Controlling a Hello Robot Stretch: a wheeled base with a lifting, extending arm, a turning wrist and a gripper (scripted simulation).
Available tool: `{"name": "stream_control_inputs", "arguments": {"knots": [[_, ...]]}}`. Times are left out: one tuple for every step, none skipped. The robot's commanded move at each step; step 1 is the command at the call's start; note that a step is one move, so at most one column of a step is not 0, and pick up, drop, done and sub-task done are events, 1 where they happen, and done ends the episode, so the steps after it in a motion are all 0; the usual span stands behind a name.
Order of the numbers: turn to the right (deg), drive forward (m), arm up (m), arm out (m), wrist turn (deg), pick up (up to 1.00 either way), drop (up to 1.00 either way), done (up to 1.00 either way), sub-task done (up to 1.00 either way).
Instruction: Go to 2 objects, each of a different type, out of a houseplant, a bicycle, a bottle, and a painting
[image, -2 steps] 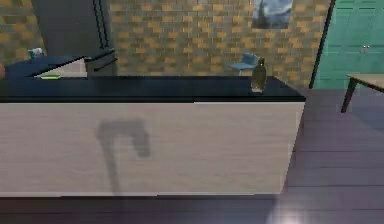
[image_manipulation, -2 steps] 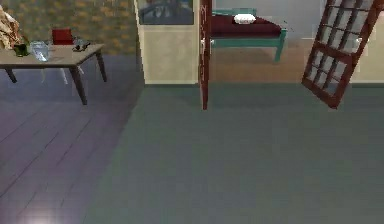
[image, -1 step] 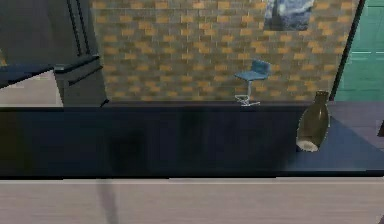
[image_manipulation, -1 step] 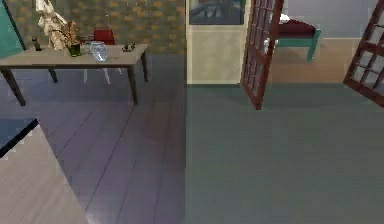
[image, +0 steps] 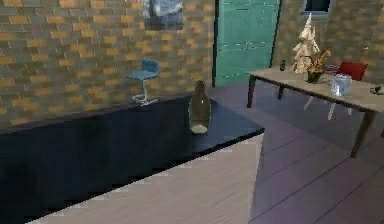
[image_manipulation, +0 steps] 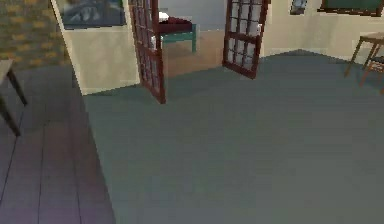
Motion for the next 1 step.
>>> {"name": "stream_control_inputs", "arguments": {"knots": [[0.0,0.0,0.0,0.0,0.0,0.0,0.0,0.0,1.0]]}}
